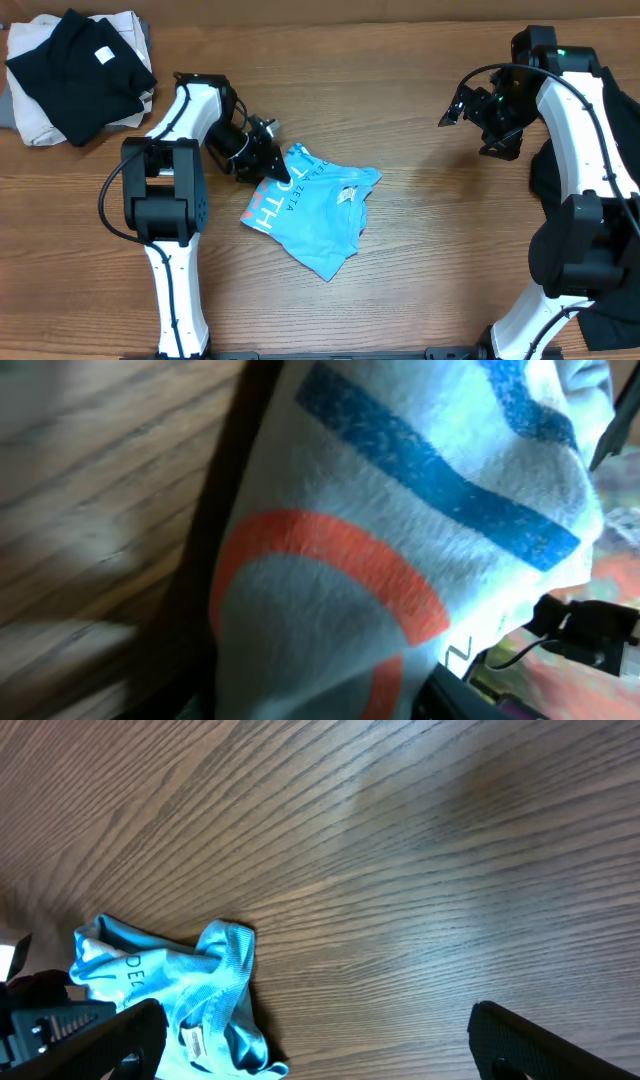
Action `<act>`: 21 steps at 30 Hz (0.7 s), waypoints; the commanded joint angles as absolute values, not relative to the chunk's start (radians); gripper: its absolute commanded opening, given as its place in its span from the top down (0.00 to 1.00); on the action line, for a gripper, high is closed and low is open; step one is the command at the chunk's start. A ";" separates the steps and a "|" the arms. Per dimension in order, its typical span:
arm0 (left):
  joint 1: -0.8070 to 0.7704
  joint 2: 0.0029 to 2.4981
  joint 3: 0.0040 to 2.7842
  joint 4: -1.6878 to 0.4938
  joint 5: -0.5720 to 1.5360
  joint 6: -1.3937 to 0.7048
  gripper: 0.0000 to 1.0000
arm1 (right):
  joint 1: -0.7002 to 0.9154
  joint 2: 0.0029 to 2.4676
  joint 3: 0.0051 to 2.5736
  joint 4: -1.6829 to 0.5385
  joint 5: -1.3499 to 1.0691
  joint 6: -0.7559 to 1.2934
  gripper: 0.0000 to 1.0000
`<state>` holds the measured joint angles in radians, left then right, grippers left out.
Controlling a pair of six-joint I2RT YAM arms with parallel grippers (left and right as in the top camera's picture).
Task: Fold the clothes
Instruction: 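Grasp the folded shirt's left side with the left gripper, then carry the shirt with the left gripper to the clothes stack upper left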
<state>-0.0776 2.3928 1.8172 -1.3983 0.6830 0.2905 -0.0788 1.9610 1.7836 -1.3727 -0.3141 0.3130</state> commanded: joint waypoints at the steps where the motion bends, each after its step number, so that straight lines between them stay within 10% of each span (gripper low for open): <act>1: -0.129 2.402 1.806 -1.403 0.669 0.291 0.47 | -0.080 1.940 1.781 -1.370 -0.314 0.306 0.00; 5: -0.173 2.402 1.806 -1.389 0.667 0.264 0.96 | -0.080 1.940 1.781 -1.370 -0.314 0.306 0.00; 21: -0.057 2.401 2.150 -1.345 0.364 -0.129 0.96 | -0.080 1.940 1.781 -1.382 -0.314 0.305 0.00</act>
<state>-0.1097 2.3943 2.0331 -1.3506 0.4469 -0.0303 -0.0788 1.9610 1.7836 -1.3823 -0.3138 0.3134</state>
